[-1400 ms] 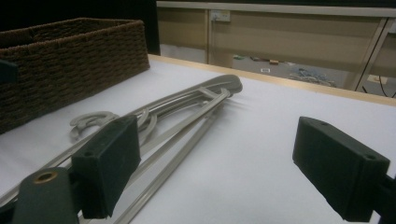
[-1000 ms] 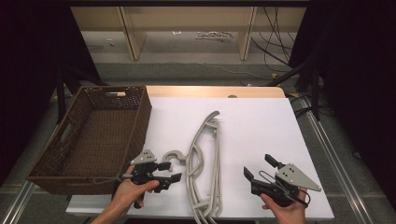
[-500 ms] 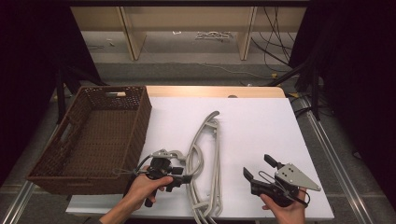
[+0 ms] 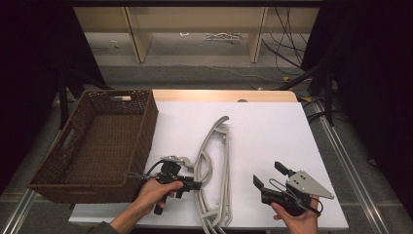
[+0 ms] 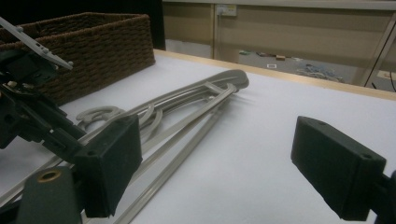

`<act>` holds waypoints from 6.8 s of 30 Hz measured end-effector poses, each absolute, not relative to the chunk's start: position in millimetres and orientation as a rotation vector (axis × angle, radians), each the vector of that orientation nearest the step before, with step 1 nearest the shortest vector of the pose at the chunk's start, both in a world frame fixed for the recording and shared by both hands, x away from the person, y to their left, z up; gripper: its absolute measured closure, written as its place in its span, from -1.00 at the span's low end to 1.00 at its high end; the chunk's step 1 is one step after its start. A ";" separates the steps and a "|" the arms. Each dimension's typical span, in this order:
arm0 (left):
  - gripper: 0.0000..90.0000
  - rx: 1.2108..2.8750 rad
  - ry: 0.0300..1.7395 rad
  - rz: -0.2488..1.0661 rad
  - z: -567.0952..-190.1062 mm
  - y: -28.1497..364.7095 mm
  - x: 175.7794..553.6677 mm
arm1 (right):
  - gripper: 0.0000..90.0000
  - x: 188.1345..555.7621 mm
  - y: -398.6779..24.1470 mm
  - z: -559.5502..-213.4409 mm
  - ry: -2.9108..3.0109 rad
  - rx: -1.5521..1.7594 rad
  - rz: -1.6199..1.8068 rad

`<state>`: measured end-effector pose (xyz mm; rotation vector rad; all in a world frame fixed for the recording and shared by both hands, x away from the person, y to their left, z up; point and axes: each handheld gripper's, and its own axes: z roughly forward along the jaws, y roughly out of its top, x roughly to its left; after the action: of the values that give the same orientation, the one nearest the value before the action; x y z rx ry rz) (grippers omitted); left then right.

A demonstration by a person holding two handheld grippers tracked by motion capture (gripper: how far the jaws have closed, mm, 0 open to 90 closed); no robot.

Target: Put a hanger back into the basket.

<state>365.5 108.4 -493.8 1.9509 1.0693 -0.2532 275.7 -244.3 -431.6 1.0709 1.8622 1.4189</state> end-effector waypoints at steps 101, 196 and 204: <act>0.76 1.667 1.001 0.346 -281.0 259.1 368.4 | -0.60 276.6 -242.3 -433.3 1.897 1.059 1.418; 0.11 1.801 1.455 0.591 -389.5 409.4 400.5 | -0.59 280.4 -239.3 -437.0 1.913 1.069 1.423; -0.21 1.645 1.428 0.557 -362.9 387.6 381.1 | -0.59 280.4 -239.4 -436.9 1.912 1.068 1.424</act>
<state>381.1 387.6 -362.9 1.6450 1.4277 0.5574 280.4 -239.4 -436.9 1.0682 1.9125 1.4244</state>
